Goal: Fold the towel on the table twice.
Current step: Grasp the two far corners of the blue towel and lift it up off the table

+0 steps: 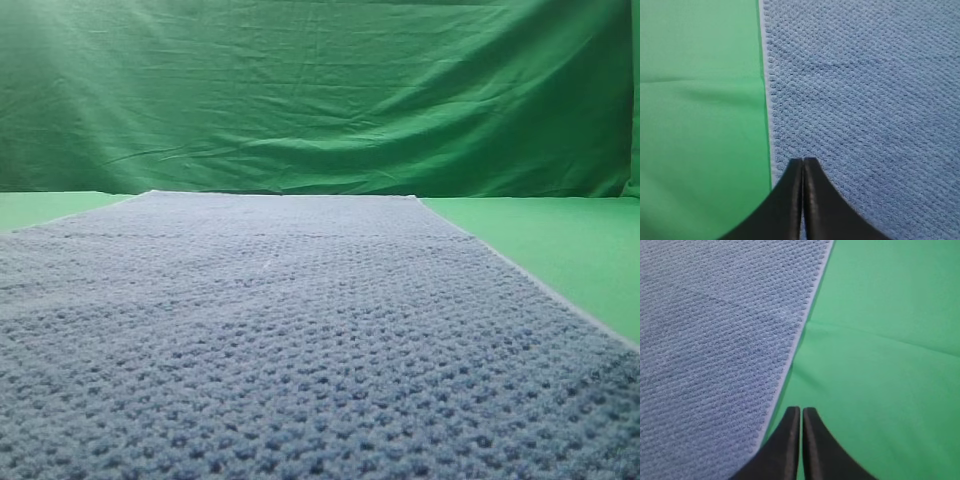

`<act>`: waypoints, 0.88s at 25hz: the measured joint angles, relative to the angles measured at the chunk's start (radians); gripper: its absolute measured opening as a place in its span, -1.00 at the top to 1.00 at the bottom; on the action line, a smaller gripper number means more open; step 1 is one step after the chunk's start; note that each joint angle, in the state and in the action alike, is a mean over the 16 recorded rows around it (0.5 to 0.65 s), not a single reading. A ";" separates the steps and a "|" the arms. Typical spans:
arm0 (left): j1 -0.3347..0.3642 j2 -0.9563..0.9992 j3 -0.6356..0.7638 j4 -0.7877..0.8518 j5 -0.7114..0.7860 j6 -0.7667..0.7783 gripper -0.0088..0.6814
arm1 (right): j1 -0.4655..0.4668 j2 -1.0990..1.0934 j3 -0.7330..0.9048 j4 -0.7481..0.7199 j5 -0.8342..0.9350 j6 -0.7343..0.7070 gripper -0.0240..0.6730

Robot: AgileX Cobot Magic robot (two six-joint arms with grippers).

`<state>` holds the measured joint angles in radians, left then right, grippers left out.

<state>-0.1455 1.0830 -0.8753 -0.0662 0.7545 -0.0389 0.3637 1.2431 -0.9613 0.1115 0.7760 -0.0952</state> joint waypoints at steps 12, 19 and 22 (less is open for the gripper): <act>-0.001 0.470 -0.238 0.014 -0.008 0.079 0.97 | 0.074 0.428 -0.208 -0.005 -0.075 0.028 0.84; -0.001 0.629 -0.324 0.046 -0.037 0.113 0.73 | 0.079 0.602 -0.326 -0.011 -0.079 0.040 0.19; -0.001 0.672 -0.341 0.062 -0.054 0.101 0.40 | 0.078 0.649 -0.355 -0.013 -0.083 0.044 -0.16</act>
<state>-0.1464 1.7550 -1.2167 -0.0038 0.7002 0.0626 0.4422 1.8917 -1.3166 0.0988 0.6927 -0.0512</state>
